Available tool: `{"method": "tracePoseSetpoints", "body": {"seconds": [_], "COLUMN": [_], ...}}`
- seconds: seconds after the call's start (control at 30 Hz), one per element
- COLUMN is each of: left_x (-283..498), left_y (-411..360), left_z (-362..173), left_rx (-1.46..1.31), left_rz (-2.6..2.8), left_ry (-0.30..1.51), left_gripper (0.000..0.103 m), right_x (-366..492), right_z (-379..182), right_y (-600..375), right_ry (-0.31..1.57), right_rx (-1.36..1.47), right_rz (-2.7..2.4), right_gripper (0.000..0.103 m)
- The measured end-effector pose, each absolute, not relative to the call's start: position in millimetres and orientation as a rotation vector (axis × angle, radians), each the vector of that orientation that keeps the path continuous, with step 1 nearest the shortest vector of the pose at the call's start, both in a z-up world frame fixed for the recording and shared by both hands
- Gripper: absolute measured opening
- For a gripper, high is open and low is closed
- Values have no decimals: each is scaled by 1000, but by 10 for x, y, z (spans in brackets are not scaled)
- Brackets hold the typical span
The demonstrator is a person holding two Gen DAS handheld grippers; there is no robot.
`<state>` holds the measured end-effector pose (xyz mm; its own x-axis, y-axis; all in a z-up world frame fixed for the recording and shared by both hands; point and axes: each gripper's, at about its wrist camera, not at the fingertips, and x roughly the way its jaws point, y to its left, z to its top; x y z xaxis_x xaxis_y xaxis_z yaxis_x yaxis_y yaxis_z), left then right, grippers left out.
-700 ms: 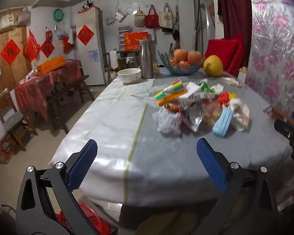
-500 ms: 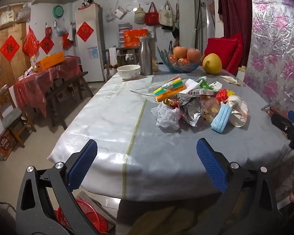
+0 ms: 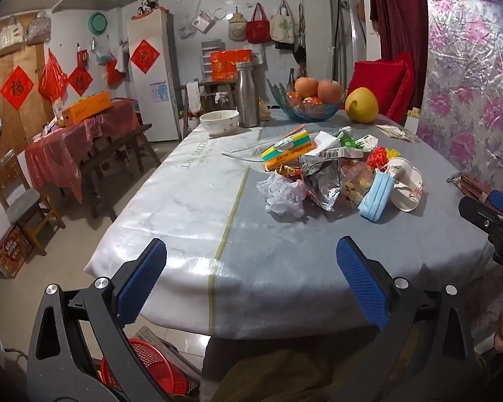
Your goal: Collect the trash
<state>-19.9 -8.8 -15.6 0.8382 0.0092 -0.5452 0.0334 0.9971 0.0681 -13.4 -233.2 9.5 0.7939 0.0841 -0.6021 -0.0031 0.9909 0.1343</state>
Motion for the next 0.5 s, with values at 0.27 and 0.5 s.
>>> {"method": "tracePoseSetpoints", "body": {"seconds": [0.27,0.5], "left_x": [-176,-162], "left_y": [-70,-59], "left_z": [-159,-167], "left_rx": [70,56], "left_rz": [-13,-11], "left_ry": [585,596], "left_gripper": [97,97], "right_x": [-170,-170], "right_z": [96,73], "right_y": [-2309,-2288], "right_ry": [635,636], "right_rx": [111,104], "right_rz": [52,60], "right_gripper": [98,98]}}
